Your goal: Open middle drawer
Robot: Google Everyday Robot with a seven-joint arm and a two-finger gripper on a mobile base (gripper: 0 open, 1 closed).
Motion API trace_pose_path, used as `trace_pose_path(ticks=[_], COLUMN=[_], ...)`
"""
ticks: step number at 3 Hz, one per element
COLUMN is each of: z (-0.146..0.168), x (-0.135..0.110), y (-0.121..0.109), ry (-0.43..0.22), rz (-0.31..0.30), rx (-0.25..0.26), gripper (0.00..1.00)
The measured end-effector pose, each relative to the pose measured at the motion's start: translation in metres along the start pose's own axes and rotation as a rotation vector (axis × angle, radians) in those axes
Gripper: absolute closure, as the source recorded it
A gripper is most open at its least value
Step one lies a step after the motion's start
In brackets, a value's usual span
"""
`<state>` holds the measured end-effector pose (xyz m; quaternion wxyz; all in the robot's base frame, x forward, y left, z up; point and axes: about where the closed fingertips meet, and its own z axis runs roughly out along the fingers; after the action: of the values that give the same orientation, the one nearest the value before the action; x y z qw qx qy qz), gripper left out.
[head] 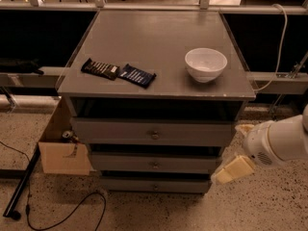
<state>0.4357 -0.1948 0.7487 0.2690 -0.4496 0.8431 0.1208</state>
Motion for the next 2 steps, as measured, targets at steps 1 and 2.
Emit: trace_pose_path(ticks=[1, 2], z=[0.069, 0.123], x=[0.050, 0.088], y=[0.014, 0.019], ry=[0.088, 0.149], rz=[0.070, 0.129], rx=[-0.072, -0.126], gripper=[0.00, 0.00])
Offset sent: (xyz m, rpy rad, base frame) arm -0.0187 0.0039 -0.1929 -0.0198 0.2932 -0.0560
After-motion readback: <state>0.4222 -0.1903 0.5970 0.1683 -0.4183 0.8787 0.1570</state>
